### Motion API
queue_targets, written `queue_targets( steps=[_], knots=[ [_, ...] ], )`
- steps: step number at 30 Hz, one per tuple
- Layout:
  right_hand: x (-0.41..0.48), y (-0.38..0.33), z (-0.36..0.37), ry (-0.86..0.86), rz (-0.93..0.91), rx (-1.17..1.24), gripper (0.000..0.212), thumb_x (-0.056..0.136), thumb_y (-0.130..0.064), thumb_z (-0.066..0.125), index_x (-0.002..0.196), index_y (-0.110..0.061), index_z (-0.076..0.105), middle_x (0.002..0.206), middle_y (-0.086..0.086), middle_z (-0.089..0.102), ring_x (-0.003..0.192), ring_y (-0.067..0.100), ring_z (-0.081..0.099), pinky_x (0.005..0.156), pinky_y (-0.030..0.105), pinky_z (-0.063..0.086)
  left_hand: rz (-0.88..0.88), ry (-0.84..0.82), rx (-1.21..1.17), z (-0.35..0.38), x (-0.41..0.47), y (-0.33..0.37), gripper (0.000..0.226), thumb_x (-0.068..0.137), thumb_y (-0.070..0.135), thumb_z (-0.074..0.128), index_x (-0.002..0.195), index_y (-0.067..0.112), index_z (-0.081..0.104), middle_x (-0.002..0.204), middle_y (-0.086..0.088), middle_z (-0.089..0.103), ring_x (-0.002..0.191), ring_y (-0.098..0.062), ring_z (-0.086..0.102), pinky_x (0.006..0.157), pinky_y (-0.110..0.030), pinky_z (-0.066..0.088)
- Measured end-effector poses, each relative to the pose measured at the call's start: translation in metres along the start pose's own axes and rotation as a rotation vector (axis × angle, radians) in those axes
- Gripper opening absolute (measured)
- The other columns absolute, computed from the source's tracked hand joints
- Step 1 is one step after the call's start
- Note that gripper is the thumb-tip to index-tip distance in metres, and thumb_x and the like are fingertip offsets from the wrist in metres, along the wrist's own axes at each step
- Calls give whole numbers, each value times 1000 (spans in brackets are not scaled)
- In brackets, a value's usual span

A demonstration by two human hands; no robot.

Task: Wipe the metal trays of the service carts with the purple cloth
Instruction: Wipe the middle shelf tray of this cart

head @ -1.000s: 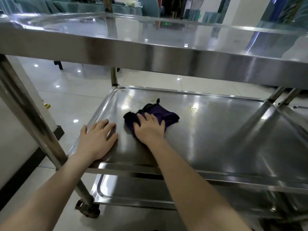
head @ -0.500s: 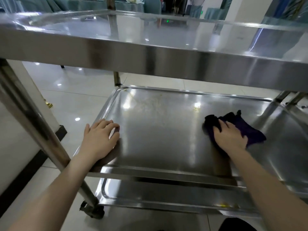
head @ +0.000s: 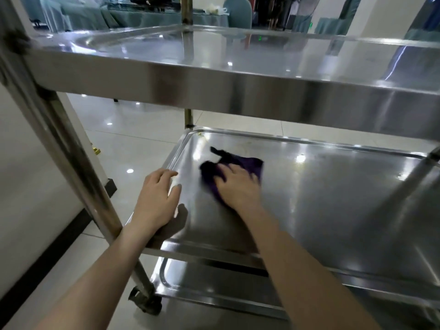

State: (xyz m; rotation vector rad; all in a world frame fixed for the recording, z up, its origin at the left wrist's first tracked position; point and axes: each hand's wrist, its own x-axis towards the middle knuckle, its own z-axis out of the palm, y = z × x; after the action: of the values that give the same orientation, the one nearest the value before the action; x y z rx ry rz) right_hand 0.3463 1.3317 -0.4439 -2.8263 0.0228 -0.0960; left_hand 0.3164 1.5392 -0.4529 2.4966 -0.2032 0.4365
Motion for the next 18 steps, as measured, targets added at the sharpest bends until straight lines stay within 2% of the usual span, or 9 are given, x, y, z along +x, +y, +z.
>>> queue_targets(
  steps=[2,5,8,11,14,16,18],
  knots=[
    [-20,53,-13,95,120,-40,44,97,-50,33,140,-42,39,150,-8,38,136,20,38,113,45,25,-56,30,-8,0,1,0,39,95,23,48,132,12,52,134,-9,50,127,-25,38,107,-37,31],
    [-42,114,-32,124,300,-51,47,98,-51,32,143,-41,38,154,-6,35,139,21,34,114,48,25,-174,89,-39,-2,4,1,41,95,22,43,133,9,49,129,-15,55,121,-32,43,104,-42,34],
    [-34,113,-31,104,354,-46,49,97,-51,31,145,-40,35,156,-6,30,141,21,29,114,55,19,-206,69,-86,-2,3,1,43,95,27,39,135,14,45,125,-14,58,117,-31,47,96,-42,39],
    [-4,58,-12,29,196,-52,48,97,-52,31,144,-42,32,156,-8,28,142,21,27,113,56,16,-206,85,-144,-1,3,2,46,95,30,36,139,18,39,123,-12,60,115,-30,51,89,-40,42],
    [31,-25,17,-11,-48,-45,48,95,-52,34,142,-42,35,154,-11,31,141,17,29,113,53,19,-203,104,-207,1,4,0,49,97,31,33,145,23,31,126,-11,58,116,-30,51,93,-41,42],
    [46,-74,30,-90,-189,-1,48,96,-54,33,143,-43,35,155,-12,29,142,15,26,115,54,14,-192,130,-245,2,5,0,48,98,30,33,146,26,30,131,-7,55,119,-25,49,95,-36,39],
    [52,-96,33,-150,-253,38,48,97,-54,32,145,-44,33,156,-12,28,144,13,22,117,54,9,-205,134,-233,4,7,-1,49,98,28,34,147,25,30,137,-8,50,123,-22,45,100,-34,37]
  ],
)
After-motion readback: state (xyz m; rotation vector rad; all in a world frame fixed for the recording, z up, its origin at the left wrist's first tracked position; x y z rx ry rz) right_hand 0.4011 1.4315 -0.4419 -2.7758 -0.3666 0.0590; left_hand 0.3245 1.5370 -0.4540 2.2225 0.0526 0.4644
